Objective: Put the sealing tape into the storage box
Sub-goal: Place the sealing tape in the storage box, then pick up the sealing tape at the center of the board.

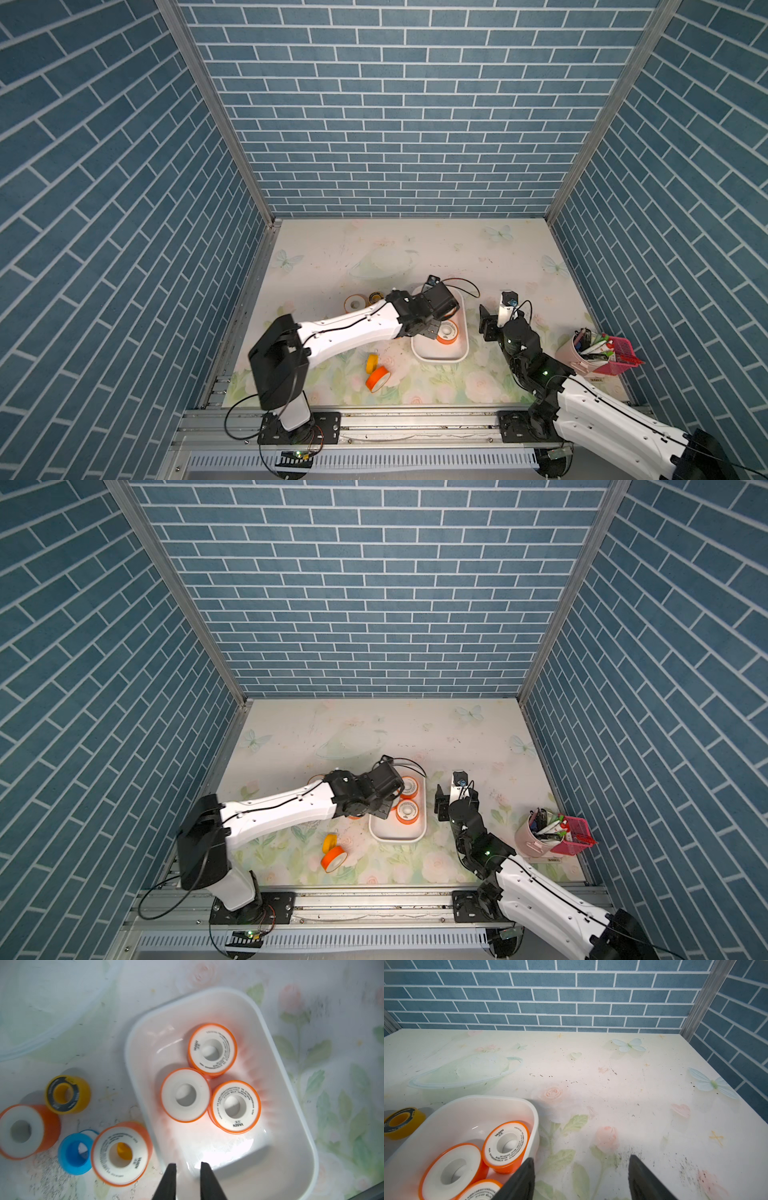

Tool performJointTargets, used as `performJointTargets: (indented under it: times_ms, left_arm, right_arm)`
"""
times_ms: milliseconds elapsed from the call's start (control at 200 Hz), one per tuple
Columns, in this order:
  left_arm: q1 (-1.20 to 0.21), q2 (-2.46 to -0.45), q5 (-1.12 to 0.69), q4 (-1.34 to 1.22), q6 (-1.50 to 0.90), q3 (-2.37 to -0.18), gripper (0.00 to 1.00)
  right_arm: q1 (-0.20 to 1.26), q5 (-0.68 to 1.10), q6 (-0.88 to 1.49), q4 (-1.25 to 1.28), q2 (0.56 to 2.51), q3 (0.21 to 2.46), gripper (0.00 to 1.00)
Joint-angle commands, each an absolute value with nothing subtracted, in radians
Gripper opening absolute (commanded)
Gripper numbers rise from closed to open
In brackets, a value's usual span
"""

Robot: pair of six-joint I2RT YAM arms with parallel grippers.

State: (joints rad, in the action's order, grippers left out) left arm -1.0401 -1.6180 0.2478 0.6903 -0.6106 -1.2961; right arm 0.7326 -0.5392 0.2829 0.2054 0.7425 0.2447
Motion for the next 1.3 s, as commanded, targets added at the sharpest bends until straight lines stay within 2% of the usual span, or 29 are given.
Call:
performJointTargets:
  times_ms: [0, 70, 230, 365, 425, 510, 630, 720, 950, 1175, 1295]
  left_arm:
    - [-0.958, -1.479, 0.317, 0.725, -0.629, -1.203, 0.37]
    - [-0.878, -1.357, 0.311, 0.729, -0.628, -1.13, 0.48]
    - [-0.646, -1.12, 0.288, 0.773, -0.58, -1.012, 0.66]
    - [-0.476, -1.003, 0.29, 0.799, -0.524, -0.974, 0.88]
    - [-0.415, -0.966, 0.272, 0.786, -0.498, -0.957, 0.93]
    - [-0.345, -0.927, 0.225, 0.764, -0.473, -0.947, 0.95]
    - [-0.31, -0.884, 0.248, 0.736, -0.475, -0.935, 0.98]
    - [-0.304, -0.85, 0.223, 0.681, -0.476, -0.899, 0.99]
    - [-0.294, -0.841, 0.228, 0.671, -0.484, -0.888, 1.0]
    - [-0.293, -0.829, 0.242, 0.674, -0.492, -0.888, 1.0]
    - [-0.294, -0.819, 0.24, 0.672, -0.491, -0.887, 1.0]
  right_arm:
    - [0.73, -0.469, 0.266, 0.191, 0.783, 0.331, 0.73]
    - [0.73, -0.37, 0.245, 0.167, 0.842, 0.403, 0.75]
    - [0.734, -0.176, 0.232, 0.046, 1.063, 0.636, 0.78]
    - [0.765, -0.045, 0.201, -0.032, 1.28, 0.857, 0.79]
    - [0.794, -0.007, 0.176, -0.071, 1.384, 0.959, 0.8]
    - [0.836, 0.026, 0.144, -0.144, 1.537, 1.115, 0.81]
    - [0.877, 0.054, 0.117, -0.201, 1.734, 1.322, 0.83]
    - [0.902, 0.103, 0.101, -0.256, 1.875, 1.47, 0.88]
    - [0.973, 0.132, 0.058, -0.427, 2.23, 1.877, 0.94]
    - [1.017, 0.081, 0.022, -0.61, 2.487, 2.233, 1.0]
    - [1.027, 0.04, 0.012, -0.628, 2.536, 2.287, 1.0]
